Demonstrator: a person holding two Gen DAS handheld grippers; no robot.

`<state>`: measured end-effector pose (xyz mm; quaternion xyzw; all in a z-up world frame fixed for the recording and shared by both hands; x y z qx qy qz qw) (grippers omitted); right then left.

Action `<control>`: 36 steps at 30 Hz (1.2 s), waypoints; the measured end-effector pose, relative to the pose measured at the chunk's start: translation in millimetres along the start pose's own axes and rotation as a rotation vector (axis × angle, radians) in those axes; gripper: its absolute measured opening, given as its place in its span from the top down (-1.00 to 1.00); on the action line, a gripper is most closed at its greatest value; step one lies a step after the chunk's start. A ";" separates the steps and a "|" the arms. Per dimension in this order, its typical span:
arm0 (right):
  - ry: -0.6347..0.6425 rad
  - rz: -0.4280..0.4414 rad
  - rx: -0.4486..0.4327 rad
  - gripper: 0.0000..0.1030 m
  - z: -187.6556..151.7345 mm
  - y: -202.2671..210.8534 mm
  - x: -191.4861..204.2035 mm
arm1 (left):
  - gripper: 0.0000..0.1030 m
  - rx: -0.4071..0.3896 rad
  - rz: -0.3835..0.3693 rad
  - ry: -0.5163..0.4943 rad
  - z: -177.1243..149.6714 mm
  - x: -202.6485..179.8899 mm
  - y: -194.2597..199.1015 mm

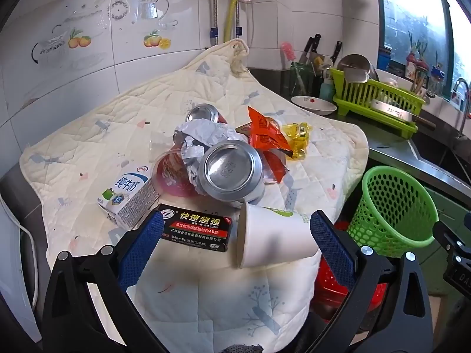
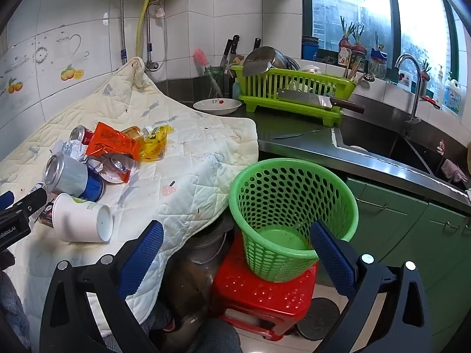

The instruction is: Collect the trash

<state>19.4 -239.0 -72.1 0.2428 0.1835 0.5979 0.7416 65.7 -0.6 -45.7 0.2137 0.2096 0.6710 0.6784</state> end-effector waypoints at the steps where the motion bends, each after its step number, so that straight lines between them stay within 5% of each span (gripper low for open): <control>1: 0.004 -0.003 -0.001 -0.88 0.1 0.0 0.1 | -0.90 -0.001 -0.001 -0.003 0.1 -0.3 0.2; 36: 0.013 -0.004 -0.002 -0.88 -0.5 -1.7 3.5 | -0.90 0.002 0.011 -0.007 -0.4 -0.8 -0.3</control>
Point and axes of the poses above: each gripper's, at about its wrist camera, not at the fingertips, and y roughly against the way its jaws point, x to its left, z to its top, the point moved 8 cm from there along -y, roughly the way its jaws point
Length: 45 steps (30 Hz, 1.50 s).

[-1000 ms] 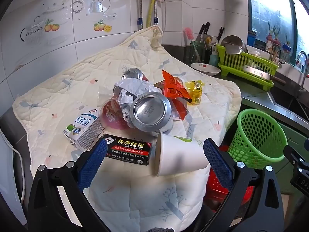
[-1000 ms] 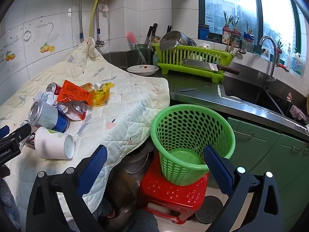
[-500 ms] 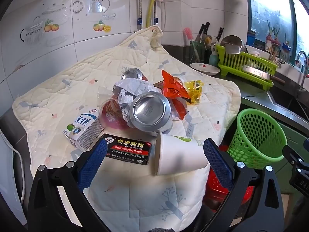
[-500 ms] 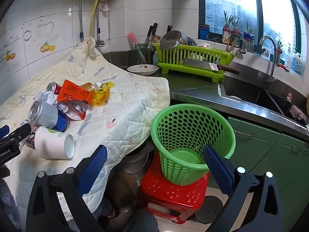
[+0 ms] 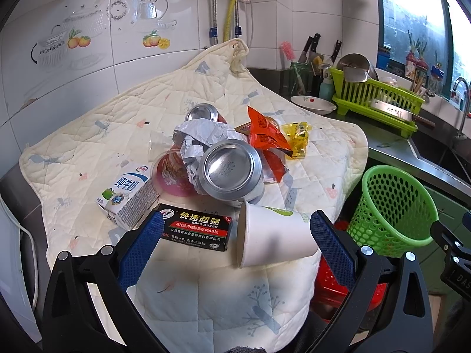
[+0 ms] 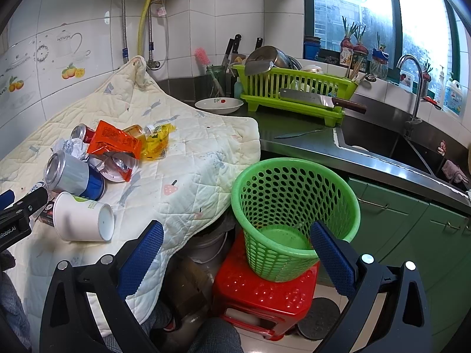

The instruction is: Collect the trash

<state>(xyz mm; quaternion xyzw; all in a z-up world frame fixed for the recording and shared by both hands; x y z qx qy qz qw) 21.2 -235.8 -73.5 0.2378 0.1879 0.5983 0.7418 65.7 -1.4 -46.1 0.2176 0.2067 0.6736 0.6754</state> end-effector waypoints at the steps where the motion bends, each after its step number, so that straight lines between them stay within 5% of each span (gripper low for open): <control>1: 0.000 0.000 -0.001 -0.88 -0.1 0.0 0.2 | -0.90 0.001 -0.001 0.002 -0.2 0.9 -0.4; 45: 0.020 0.017 0.004 -0.88 1.6 -10.6 10.2 | -0.90 0.015 0.006 0.004 1.4 2.7 -10.1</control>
Point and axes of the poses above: each gripper's, at about its wrist camera, not at the fingertips, and y roughly against the way its jaws point, x to its left, z to its top, the point moved 8 cm from there along -y, roughly the way its jaws point
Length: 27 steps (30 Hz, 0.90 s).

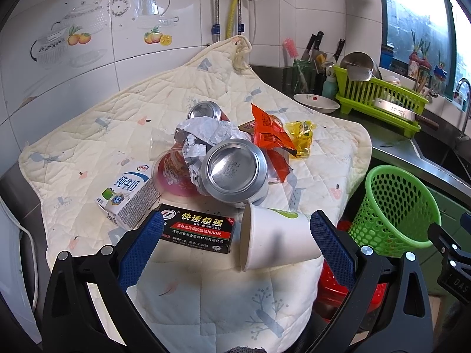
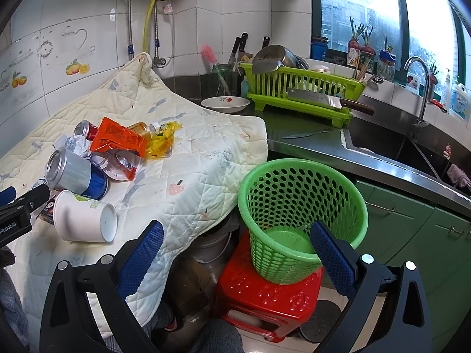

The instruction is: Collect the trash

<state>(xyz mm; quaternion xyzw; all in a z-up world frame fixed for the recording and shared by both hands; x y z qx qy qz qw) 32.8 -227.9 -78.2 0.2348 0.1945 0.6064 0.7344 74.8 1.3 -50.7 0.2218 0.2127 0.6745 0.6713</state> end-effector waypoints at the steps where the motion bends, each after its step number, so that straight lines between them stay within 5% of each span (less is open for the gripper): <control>1: 0.001 0.000 -0.002 -0.88 0.5 -0.1 0.9 | -0.90 -0.001 0.001 -0.001 0.1 0.5 0.4; 27: 0.018 0.024 -0.007 -0.88 8.5 -5.6 12.3 | -0.90 -0.016 0.018 0.006 12.5 8.5 -0.9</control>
Point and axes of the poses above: each gripper's, at about its wrist camera, not at the fingertips, and y roughly against the way its jaws point, x to its left, z to its top, the point moved 8 cm from there along -y, roughly the way its jaws point
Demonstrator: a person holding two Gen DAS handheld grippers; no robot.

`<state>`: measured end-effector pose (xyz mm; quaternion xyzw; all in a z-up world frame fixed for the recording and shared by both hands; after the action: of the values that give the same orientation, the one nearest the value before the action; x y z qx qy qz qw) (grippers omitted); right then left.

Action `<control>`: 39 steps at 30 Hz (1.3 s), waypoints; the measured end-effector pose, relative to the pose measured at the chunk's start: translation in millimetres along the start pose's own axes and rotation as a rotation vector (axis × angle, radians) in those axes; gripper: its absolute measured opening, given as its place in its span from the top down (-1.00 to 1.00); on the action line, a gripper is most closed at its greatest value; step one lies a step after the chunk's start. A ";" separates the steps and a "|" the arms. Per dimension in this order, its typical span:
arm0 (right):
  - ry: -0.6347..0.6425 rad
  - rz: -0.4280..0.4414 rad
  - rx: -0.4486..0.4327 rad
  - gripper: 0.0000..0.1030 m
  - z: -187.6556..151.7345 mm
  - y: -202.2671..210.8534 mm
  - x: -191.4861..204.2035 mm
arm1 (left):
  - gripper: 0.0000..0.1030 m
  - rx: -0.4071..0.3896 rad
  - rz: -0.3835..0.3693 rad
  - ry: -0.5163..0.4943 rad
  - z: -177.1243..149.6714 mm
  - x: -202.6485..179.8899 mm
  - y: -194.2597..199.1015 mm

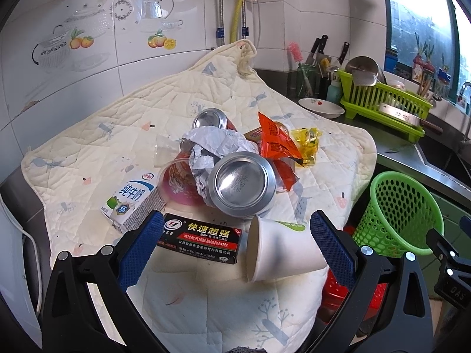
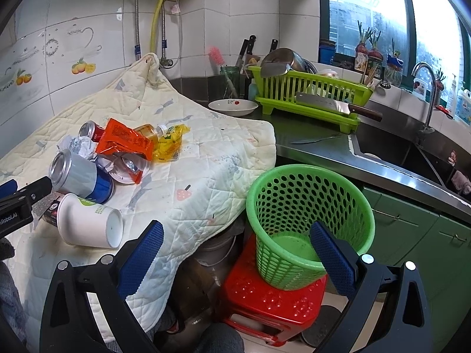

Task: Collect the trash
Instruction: 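Reach the right tool to the white paper cup and close on it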

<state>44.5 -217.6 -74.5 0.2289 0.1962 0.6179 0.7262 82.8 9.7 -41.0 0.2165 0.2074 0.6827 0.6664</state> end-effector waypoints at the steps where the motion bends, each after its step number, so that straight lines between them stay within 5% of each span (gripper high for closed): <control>1: 0.001 0.001 0.001 -0.88 -0.1 -0.7 0.5 | -0.90 -0.001 0.001 0.000 0.7 0.6 -0.1; 21: 0.103 0.156 -0.018 -0.88 9.0 -0.6 43.5 | -0.90 -0.016 0.049 0.029 15.1 29.9 -1.5; 39: 0.416 0.513 0.076 -0.88 2.9 -19.1 140.3 | -0.90 0.010 0.121 0.070 8.7 109.1 -8.4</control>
<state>83.8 -81.9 -83.4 0.1664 0.2992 0.8063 0.4823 92.8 119.0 -36.5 0.2077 0.2205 0.7278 0.6152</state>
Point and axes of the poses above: each gripper's, at about its wrist camera, not at the fingertips, and y roughly against the way its jaws point, x to its left, z to its top, the point moved 8 cm from there along -y, roughly the way its jaws point
